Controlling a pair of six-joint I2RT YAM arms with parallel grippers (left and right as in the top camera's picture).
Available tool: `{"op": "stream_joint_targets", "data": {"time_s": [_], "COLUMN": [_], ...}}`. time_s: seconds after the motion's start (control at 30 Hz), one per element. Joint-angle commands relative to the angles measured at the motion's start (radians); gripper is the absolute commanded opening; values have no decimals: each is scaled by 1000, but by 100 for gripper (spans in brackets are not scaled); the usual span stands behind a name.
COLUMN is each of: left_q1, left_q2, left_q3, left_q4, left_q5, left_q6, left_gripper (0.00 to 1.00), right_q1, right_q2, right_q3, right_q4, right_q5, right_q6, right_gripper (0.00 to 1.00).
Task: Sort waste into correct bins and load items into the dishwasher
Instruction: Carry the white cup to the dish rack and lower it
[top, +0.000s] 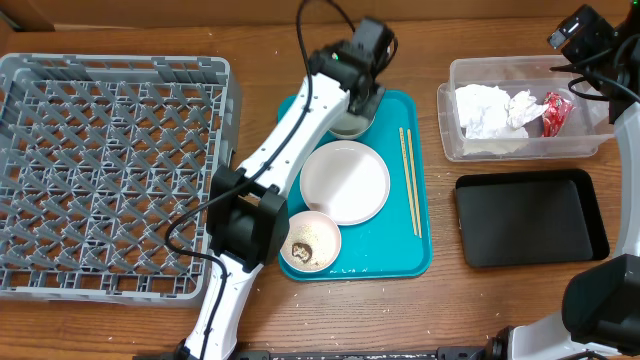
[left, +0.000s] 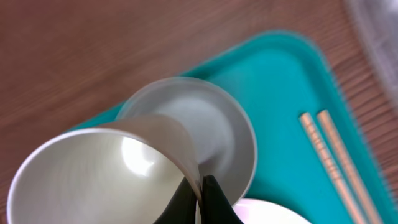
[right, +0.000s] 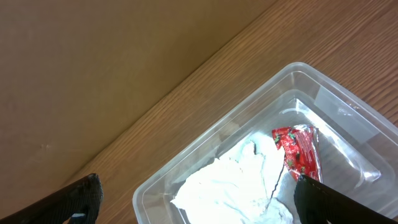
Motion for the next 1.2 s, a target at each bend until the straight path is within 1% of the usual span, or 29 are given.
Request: {"op": "stream_joint_targets", "data": {"time_s": [0.0, 0.07, 0.17, 0.2, 0.27, 0.4, 0.43, 0.47, 0.57, 0.63, 0.77, 0.83, 0.93, 1.03, 1.17], "left_q1": [48, 89, 186, 231, 321, 531, 576, 658, 771, 829, 900, 922, 956, 983, 1018], "left_q2": [-35, -44, -60, -66, -72, -63, -58, -54, -47, -42, -42, -42, -42, -42, -42], "left_q3": [200, 282, 368, 384, 391, 376, 366, 338, 278, 226, 90, 18, -74, -145, -221], "left_q4": [-67, -126, -226, -261, -303, -360, -364, -364, -360, -361, -338, -294, -212, -159, -134], "left_q5": [-6, -6, 5, 33, 120, 378, 435, 537, 677, 770, 928, 1006, 1116, 1183, 1195], "left_q6": [-93, -147, -282, -328, -375, -414, -414, -414, -410, -377, -283, -255, -244, -244, -244], "left_gripper": [4, 4, 4, 4, 4, 4, 4, 4, 4, 4, 4, 4, 4, 4, 4], "right_q1": [-2, -2, -2, -2, -2, -2, -2, -2, -2, -2, -2, -2, -2, -2, -2], "right_q2": [-18, -18, -18, -18, -18, -18, -18, -18, -18, -18, -18, -18, -18, -18, -18], "right_q3": [11, 11, 11, 11, 11, 11, 11, 11, 11, 11, 11, 11, 11, 11, 11], "right_q4": [5, 5, 5, 5, 5, 5, 5, 5, 5, 5, 5, 5, 5, 5, 5], "right_q5": [10, 10, 10, 10, 10, 10, 10, 10, 10, 10, 10, 10, 10, 10, 10], "right_q6": [4, 4, 4, 4, 4, 4, 4, 4, 4, 4, 4, 4, 4, 4, 4], "right_gripper": [100, 100, 100, 100, 100, 100, 100, 100, 100, 100, 100, 100, 100, 100, 100]}}
